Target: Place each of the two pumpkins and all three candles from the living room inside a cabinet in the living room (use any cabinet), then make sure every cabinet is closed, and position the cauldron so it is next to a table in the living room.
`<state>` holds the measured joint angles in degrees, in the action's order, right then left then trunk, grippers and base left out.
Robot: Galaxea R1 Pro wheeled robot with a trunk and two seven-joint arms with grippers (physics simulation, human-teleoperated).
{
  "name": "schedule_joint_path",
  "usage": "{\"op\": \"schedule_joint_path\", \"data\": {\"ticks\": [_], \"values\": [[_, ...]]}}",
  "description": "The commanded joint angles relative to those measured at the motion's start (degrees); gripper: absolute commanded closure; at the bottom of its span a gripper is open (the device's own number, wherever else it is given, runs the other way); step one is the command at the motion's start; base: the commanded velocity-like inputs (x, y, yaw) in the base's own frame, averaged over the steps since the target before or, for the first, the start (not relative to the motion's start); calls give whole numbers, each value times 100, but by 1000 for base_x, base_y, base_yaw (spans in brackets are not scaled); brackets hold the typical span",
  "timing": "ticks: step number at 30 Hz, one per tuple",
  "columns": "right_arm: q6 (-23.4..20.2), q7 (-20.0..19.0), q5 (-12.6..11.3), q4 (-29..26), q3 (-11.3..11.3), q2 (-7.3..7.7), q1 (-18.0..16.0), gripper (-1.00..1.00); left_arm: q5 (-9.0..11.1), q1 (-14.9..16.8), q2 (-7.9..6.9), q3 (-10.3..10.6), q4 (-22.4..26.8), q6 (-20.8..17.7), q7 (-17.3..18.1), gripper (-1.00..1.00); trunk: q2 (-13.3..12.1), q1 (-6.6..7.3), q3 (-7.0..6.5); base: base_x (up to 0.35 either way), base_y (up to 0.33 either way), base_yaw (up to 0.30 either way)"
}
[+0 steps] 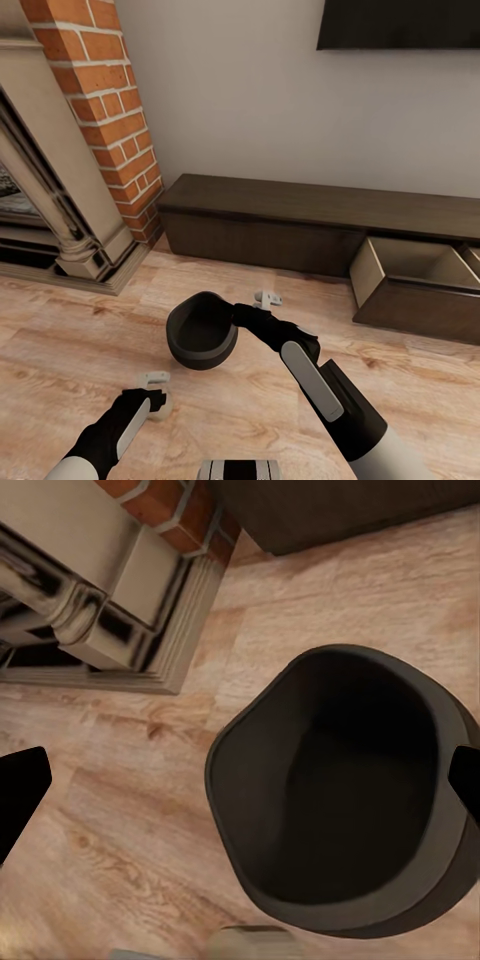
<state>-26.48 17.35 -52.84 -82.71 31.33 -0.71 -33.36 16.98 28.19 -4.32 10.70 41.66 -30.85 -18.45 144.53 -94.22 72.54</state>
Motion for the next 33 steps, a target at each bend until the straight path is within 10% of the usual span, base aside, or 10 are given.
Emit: {"op": "schedule_joint_path", "data": {"ticks": [1,22,29,33], "values": [[-6,58,-60,-8,5,0,-4,-100,60,3,-8,37,9,-18,-54,-100,4,-1,27,0,0,0],[-7,-113,-183,-100,3,38,-1,-100,60,3,-7,46,18,-18,-45,-100,8,-9,94,0,0,0],[61,-2374,-861,-423,6,919,192,-100,60,3,-7,43,23,-18,-45,-100,8,-9,94,0,0,0],[336,-2833,-935,-404,5,1135,243,-100,60,3,-7,39,26,-18,-45,-100,8,-9,94,0,0,0]]}}
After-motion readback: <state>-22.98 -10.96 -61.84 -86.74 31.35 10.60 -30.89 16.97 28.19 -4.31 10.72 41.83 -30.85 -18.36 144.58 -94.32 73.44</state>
